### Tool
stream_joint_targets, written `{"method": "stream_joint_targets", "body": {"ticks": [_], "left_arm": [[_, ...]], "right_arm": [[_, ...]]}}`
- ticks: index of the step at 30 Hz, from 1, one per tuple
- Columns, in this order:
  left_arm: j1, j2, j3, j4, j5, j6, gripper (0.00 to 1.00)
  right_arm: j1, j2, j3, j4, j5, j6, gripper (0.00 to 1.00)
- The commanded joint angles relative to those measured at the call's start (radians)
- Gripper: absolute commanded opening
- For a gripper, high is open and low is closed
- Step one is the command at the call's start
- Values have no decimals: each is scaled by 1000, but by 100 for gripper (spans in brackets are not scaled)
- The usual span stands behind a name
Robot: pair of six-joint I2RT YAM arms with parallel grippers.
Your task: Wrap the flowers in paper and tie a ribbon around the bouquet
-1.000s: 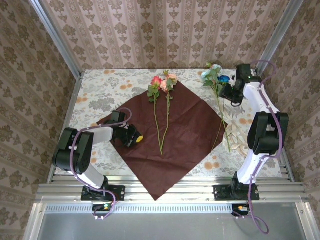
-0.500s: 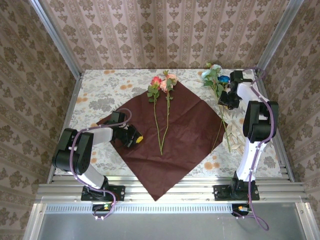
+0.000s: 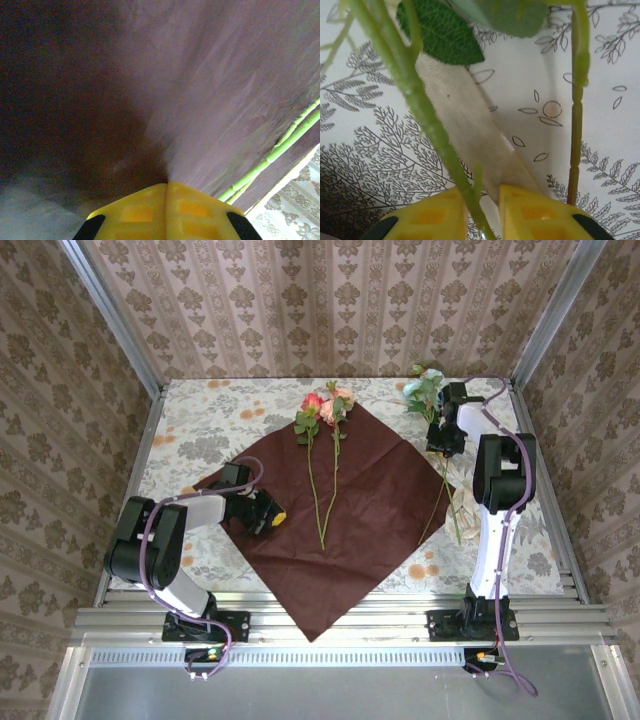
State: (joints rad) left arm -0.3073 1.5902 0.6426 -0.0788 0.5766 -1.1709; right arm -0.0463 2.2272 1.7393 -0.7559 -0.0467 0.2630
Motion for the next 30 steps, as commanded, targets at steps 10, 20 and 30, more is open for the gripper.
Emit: {"method": "stream_joint_targets", "body": {"ticks": [10,20,30], "left_arm": [[-5,1,-8,-67,-7,5,0],[-6,13,-8,-59,-3,5,0],[-7,14,-11,-45,-4,-1,0]], "right_arm": [[77,-130,42,19,122,-94,0],[154,-275,56,39,47,-3,0],[304,-182,9,121,-105,268,0]]}}
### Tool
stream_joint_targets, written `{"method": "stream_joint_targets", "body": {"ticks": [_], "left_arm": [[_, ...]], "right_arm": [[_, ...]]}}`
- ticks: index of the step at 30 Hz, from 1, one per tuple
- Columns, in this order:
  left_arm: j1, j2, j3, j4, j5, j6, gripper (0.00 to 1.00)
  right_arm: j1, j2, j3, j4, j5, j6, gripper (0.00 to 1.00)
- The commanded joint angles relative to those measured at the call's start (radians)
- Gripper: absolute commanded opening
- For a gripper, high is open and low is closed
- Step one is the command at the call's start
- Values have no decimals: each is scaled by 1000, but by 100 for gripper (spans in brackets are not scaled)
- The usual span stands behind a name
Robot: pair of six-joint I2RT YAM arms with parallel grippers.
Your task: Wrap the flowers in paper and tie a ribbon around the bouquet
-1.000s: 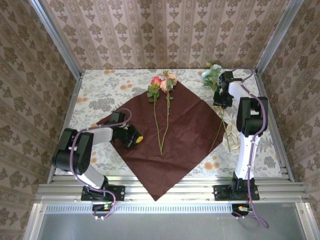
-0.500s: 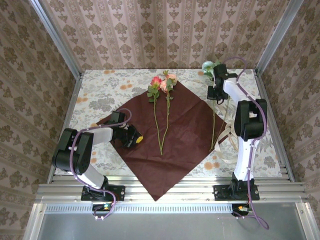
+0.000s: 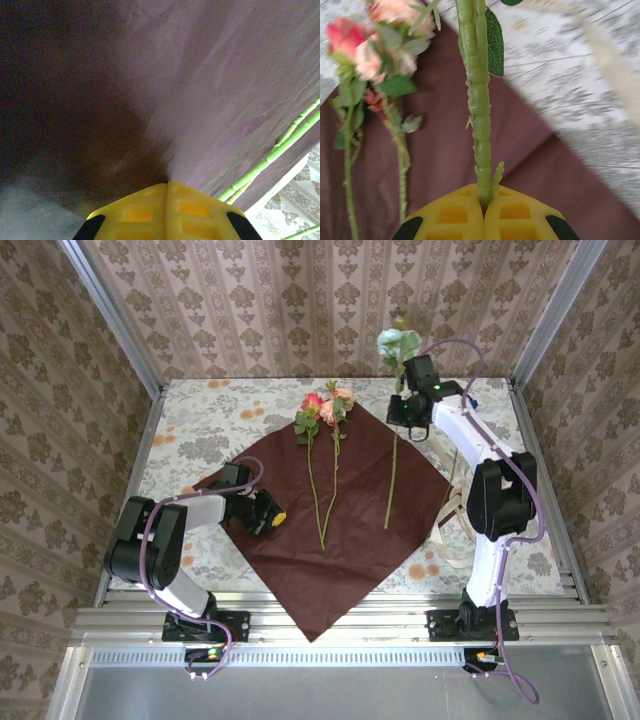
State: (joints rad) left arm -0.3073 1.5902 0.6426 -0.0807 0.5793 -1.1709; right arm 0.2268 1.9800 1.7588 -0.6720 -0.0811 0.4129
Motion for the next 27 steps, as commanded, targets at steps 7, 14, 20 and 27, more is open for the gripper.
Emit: {"method": "stream_joint_targets", "body": {"ticks": [7,14,20,27], "left_arm": [[-12,12,-19,-34,-7,-8,0],[-16,4,-21,-36,-8,-10,0],[-18,-11,-32,-35,-7,-15,0],[-18,-15,-37,-34,-11,-19,0]], "right_arm": [[95,240,90,-11,-78,156,0],[90,316,209,-110,-88,79,45],[-51,133,104,-155,-5,-22,54],[-289,25,-79,-132,26,-47,49]]}}
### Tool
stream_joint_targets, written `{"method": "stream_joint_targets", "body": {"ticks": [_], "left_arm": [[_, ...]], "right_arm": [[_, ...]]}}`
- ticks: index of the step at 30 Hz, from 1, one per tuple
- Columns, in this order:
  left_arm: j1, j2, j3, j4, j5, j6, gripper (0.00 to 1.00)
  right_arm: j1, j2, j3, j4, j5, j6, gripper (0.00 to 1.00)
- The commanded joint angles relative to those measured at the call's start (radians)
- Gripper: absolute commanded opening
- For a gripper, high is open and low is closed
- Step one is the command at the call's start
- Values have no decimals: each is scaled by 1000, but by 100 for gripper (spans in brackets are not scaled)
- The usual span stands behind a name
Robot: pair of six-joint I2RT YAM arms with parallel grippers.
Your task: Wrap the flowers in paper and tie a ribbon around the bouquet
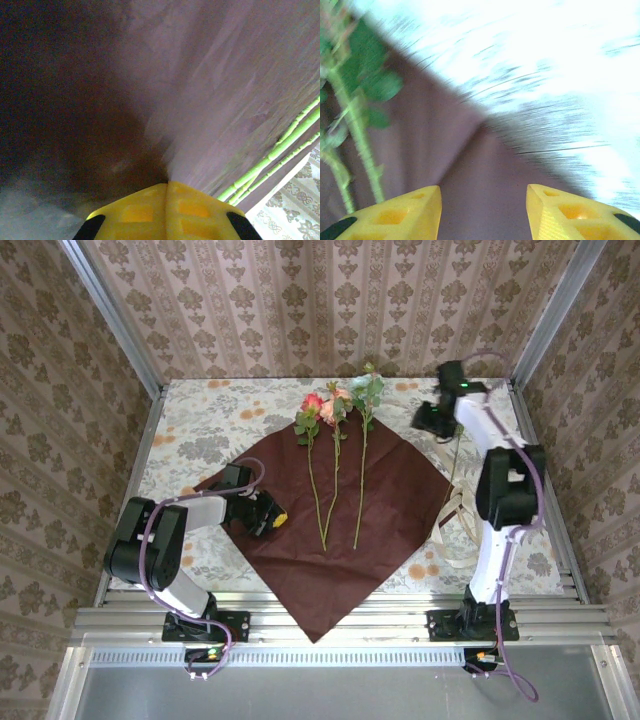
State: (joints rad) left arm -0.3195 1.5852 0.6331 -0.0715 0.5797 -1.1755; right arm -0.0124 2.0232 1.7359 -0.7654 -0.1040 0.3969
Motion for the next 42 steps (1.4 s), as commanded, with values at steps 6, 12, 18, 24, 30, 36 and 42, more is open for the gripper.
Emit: {"method": "stream_joint_targets", "body": {"ticks": [6,12,18,24,30,36,42], "left_arm": [[-7,-4,-25,-37,-15,-19,0],[-9,-12,-26,-40,-22,-26,0],[-12,-16,-21,-47,-22,-26,0],[-11,-15,-18,-57,-22,-22,0],[-12,-7,-12,-62,-20,-16,0],[-11,0,-11,-56,-19,-18,0],[-12,15,-14,-33,-16,-25,0]], "right_arm": [[-125,132,17,-127,96,-31,45],[-127,241,90,-152,154,-50,42],[-126,332,175,-202,180,-107,26],[-120,319,182,-189,199,-138,2],[-93,210,171,-137,238,-145,0],[-35,21,133,-74,256,-133,0],[117,-86,85,-15,119,-39,0]]}}
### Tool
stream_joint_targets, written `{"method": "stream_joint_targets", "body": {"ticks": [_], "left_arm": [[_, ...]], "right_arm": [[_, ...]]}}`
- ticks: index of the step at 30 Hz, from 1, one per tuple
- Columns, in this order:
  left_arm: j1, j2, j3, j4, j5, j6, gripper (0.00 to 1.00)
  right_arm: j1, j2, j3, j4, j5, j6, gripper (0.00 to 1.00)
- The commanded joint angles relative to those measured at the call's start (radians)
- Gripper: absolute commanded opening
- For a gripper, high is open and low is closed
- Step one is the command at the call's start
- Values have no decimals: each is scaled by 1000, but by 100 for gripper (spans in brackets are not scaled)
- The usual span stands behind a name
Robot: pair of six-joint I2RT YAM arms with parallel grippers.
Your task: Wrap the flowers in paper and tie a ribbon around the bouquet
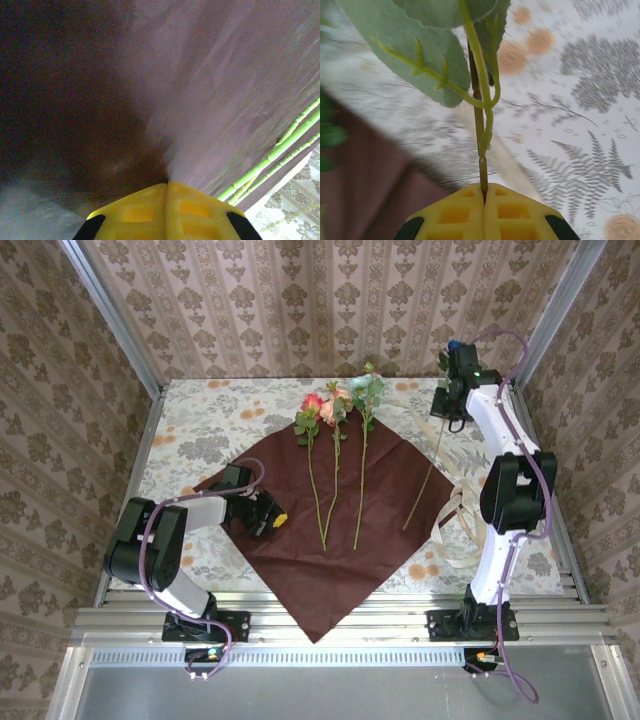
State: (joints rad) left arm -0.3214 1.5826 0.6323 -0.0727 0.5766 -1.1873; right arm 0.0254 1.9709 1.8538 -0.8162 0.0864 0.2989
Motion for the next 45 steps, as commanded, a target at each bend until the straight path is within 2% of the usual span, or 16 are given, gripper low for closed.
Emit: {"method": "stream_joint_targets", "body": {"ticks": [1,7,14,15,18,21,24,28,31,34,39,42,45], "left_arm": [[-10,19,-12,-30,-13,-14,0],[-10,25,0,-30,-11,-11,0],[-11,22,3,-29,-8,-9,0],[-11,22,2,-29,-7,-9,0],[-11,25,5,-27,-4,-11,0],[-11,24,4,-25,-3,-11,0],[-11,25,6,-21,-1,-11,0],[-11,25,18,-22,3,-6,0],[-3,28,40,-39,12,15,0],[22,38,69,-68,27,61,0],[67,106,127,-57,110,115,0],[83,153,150,-44,132,127,0],[90,182,165,-33,144,133,0]], "right_arm": [[124,-30,-34,45,-96,76,0],[309,96,37,84,-158,170,0],[373,342,264,-13,-175,171,0],[373,373,302,-46,-174,171,7],[373,407,385,-122,-157,154,44],[373,340,352,-119,-154,135,57],[372,237,250,-129,-121,129,58],[396,32,-55,-46,-113,144,46],[492,-117,-281,20,-83,98,36],[643,-182,-413,42,-35,41,32],[898,-143,-434,71,-9,-8,43],[1001,-80,-397,97,-30,-17,48],[1069,-18,-368,114,-36,-14,48]]}}
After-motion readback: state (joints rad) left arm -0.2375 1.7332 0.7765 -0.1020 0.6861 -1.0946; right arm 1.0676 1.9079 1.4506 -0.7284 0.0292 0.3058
